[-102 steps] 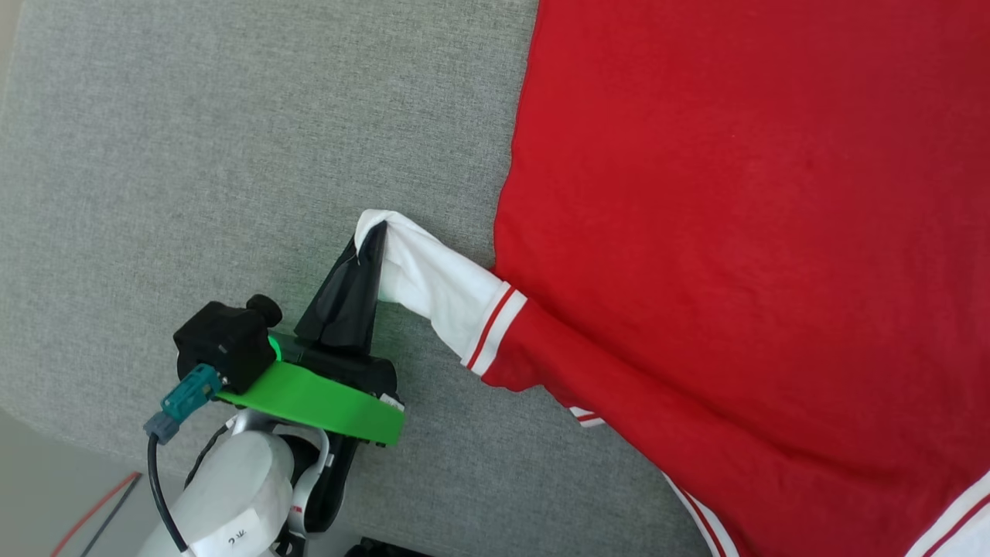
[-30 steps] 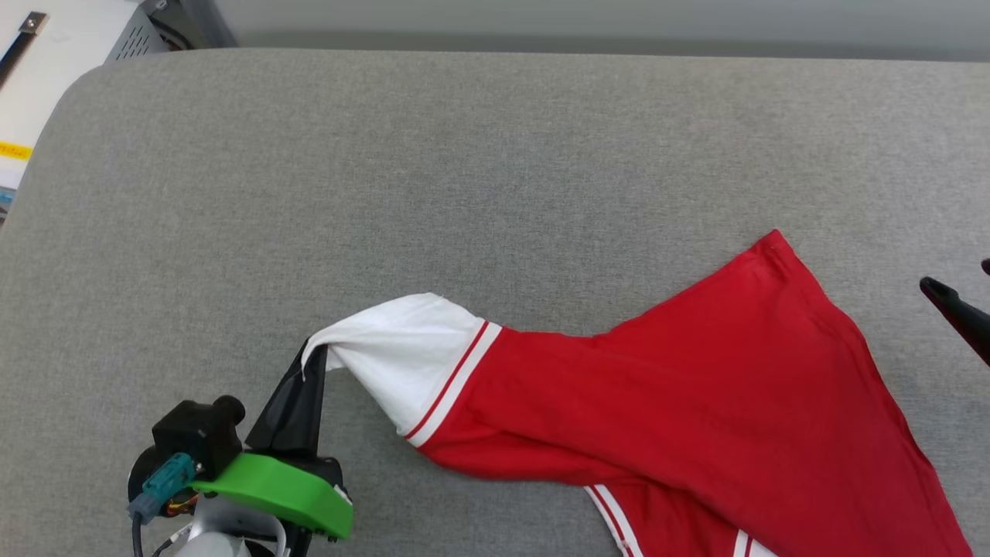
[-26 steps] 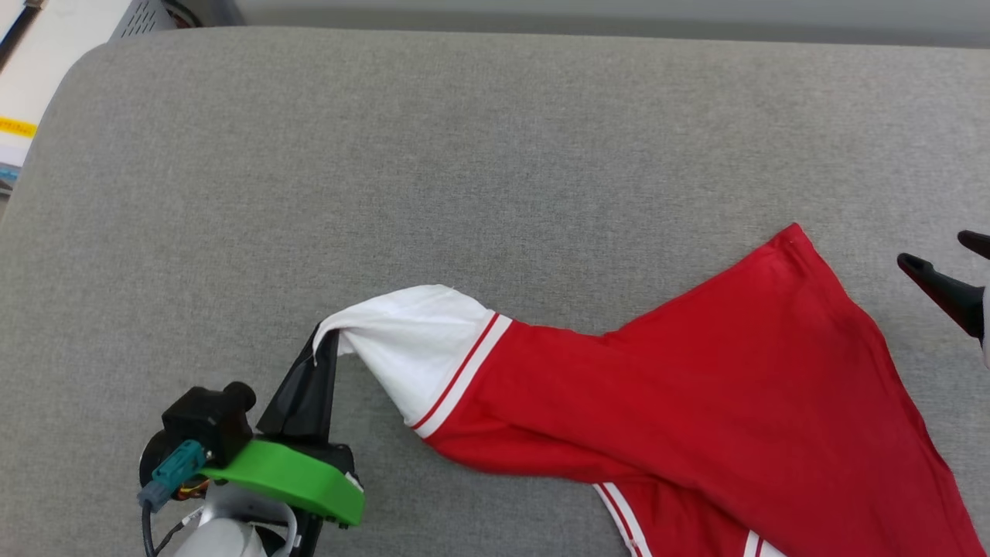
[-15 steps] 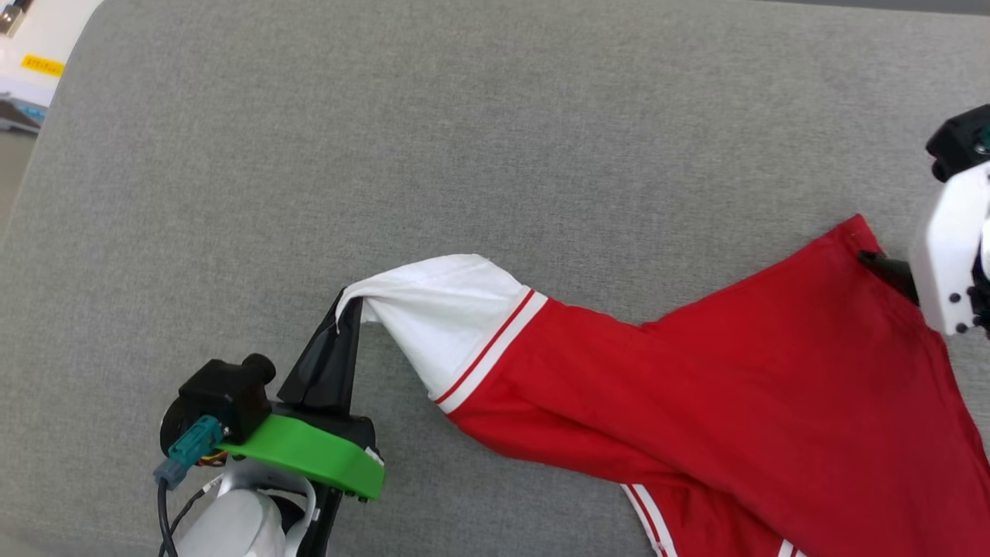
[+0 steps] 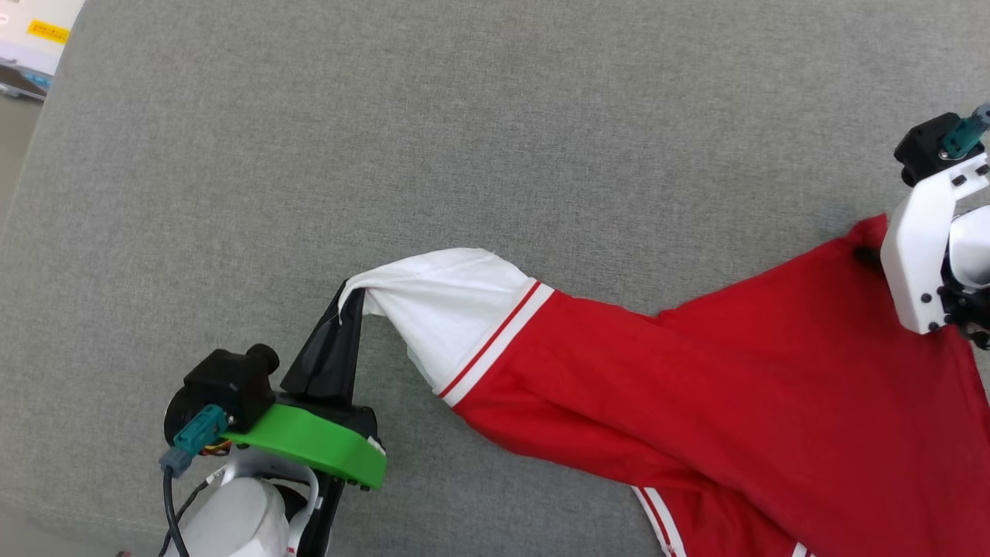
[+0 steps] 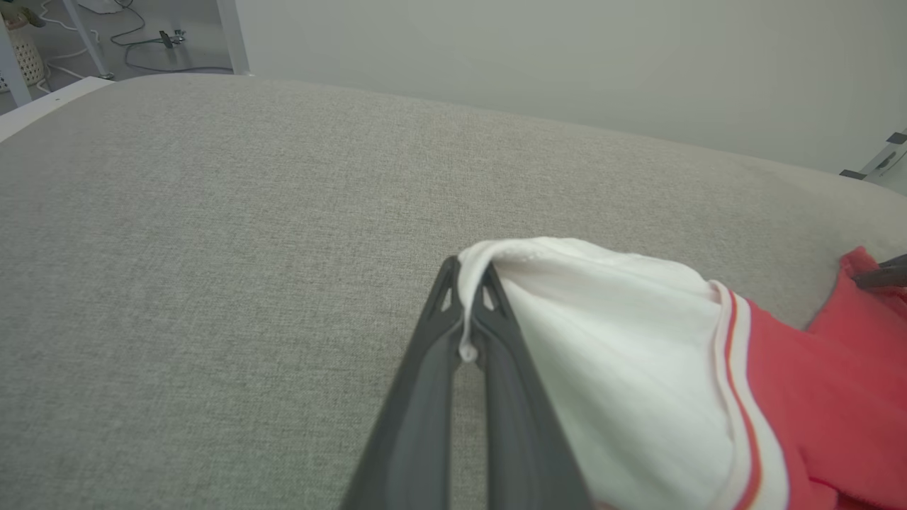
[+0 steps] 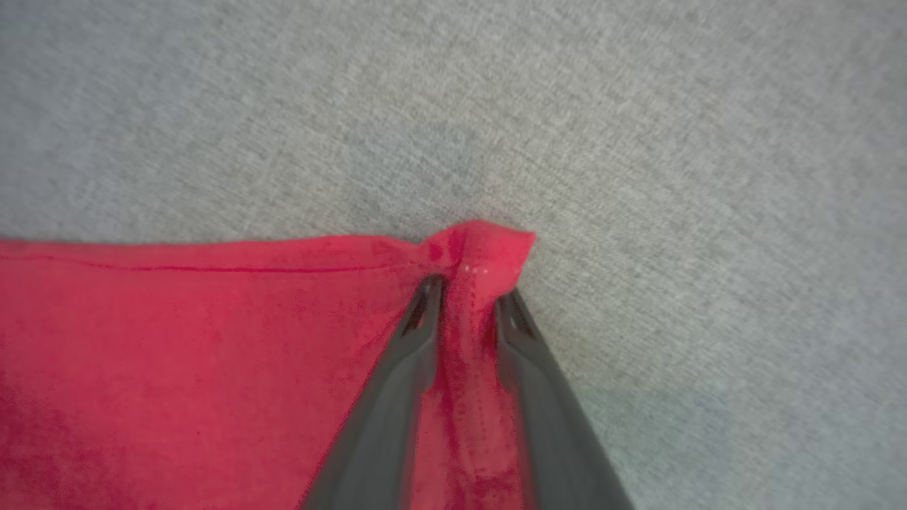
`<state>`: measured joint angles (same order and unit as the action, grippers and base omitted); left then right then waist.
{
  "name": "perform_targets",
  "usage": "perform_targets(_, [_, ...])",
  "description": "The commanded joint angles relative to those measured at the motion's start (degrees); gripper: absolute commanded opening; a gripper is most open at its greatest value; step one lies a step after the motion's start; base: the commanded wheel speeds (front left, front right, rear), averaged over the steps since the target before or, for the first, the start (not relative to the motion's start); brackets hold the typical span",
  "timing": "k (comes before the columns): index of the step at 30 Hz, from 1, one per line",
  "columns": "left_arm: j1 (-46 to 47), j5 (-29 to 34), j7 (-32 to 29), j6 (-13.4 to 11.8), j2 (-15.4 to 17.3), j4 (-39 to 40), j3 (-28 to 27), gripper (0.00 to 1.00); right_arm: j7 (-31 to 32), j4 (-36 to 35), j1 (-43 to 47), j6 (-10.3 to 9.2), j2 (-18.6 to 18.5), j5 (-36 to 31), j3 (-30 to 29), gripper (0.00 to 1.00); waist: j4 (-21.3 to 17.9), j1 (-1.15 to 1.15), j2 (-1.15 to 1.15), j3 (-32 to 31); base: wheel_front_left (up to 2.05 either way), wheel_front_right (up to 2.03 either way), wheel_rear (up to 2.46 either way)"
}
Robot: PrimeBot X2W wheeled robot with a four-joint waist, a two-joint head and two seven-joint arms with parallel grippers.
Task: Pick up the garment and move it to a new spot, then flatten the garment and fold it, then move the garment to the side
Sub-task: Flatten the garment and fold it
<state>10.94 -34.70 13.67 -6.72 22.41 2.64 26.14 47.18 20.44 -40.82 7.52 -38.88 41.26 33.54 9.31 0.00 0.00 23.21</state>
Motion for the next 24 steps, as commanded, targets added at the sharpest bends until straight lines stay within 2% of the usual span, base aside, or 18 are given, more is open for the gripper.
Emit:
perform_targets(1, [0.64, 0.04, 0.63, 0.42, -0.09, -0.31, -0.25, 0.0, -1.67, 2.15, 2.12, -0.03, 1.33, 1.95, 2.12, 0.0, -0.79, 0.0, 0.0, -1.12, 0.0, 0.0, 0.0])
perform_targets(5, [0.54, 0.26, 0.71, 0.98, 0.49, -1.09, -0.23, 0.0, -8.73, 1.2, 0.75, -0.03, 1.08, 4.37, 1.98, 0.0, -1.91, 0.0, 0.0, -4.32, 0.0, 0.0, 0.0])
perform_targets(12, [1.57, 1.5, -0.33, 1.11, 2.9, 0.0, -0.31, 0.0, -22.01, -4.75, 1.01, -0.03, -1.86, 7.43, 1.29, 0.0, -4.37, 0.0, 0.0, -11.34, 0.0, 0.0, 0.0])
perform_targets(17, [4.0, 1.94, -2.37, 1.33, 5.34, 2.51, -1.27, 0.0, -27.81, -9.61, 1.94, -0.03, -4.03, 8.76, 0.29, 0.0, -6.82, 0.0, 0.0, -14.32, 0.0, 0.0, 0.0])
perform_targets(24, [11.54, 3.0, -5.97, 1.61, 8.8, 6.36, -3.63, 0.0, -33.72, -14.85, 2.31, -0.03, -5.75, 7.94, -4.13, 0.0, -9.25, 0.0, 0.0, -15.8, 0.0, 0.0, 0.0])
